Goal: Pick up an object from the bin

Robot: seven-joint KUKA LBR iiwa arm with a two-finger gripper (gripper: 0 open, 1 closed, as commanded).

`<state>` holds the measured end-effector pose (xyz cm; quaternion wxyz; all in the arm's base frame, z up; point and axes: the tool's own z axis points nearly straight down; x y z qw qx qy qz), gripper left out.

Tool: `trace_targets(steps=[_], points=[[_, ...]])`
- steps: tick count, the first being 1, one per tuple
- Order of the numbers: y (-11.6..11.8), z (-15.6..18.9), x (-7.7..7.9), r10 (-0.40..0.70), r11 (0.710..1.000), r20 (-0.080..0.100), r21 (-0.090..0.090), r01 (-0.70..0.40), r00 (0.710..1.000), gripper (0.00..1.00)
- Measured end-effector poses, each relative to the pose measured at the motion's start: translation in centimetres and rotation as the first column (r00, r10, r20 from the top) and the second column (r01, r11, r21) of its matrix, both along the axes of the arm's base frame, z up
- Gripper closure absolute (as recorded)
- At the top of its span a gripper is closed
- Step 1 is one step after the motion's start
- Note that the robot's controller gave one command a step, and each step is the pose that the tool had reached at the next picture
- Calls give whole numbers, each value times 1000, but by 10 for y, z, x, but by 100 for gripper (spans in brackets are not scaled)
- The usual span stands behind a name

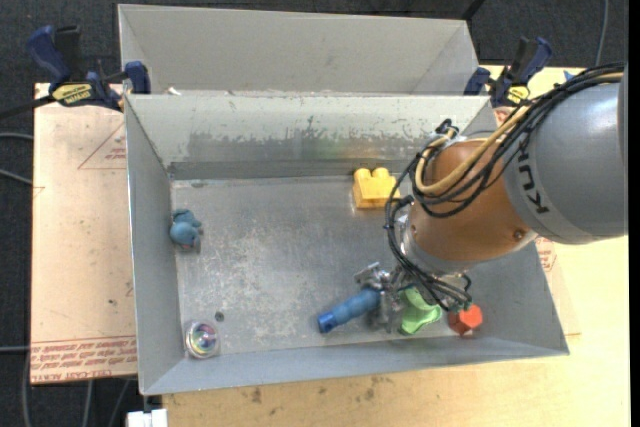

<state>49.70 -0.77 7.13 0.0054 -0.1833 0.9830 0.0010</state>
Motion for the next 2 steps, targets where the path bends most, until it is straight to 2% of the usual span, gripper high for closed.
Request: trace_targets(steps=[1, 2], points=[[1, 4, 0, -2, 1000, -9, -2, 2, 1000, 100], [1, 27, 0, -3, 1000, -8, -3, 3, 1000, 100]])
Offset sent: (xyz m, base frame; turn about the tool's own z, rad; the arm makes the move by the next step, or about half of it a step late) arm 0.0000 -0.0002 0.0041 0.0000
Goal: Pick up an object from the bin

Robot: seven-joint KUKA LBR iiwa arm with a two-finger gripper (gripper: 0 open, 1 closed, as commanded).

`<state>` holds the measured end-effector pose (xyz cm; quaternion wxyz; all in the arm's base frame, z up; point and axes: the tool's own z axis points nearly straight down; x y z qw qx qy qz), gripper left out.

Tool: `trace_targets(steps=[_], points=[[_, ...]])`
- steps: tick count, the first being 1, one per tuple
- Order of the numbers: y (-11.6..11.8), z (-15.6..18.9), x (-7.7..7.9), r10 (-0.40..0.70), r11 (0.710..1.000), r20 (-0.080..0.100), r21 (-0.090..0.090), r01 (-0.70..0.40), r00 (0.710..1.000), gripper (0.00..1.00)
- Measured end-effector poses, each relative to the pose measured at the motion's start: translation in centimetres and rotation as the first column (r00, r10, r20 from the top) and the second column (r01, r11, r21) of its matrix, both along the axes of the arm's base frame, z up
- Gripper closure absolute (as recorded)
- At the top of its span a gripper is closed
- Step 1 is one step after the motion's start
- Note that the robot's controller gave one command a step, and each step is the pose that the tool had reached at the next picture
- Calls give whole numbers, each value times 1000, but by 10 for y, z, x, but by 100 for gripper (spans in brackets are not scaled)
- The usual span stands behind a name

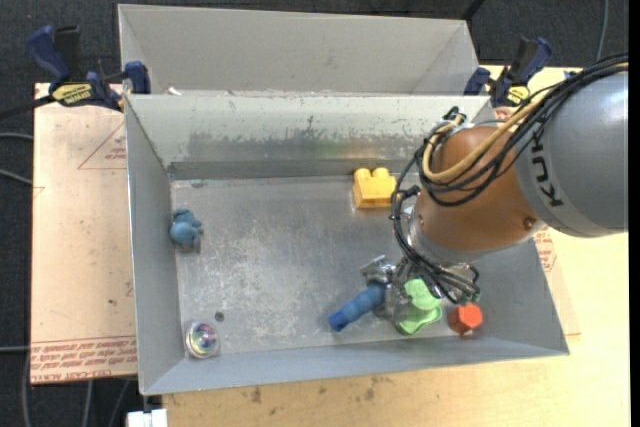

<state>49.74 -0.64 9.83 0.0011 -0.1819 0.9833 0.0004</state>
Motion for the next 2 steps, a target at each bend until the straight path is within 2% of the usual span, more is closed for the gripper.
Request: trace_targets(steps=[1, 2], points=[[1, 66, 1, -2, 1000, 5, 0, 2, 1000, 100], [1, 67, 1, -4, 1000, -1, 0, 4, 1000, 100]])
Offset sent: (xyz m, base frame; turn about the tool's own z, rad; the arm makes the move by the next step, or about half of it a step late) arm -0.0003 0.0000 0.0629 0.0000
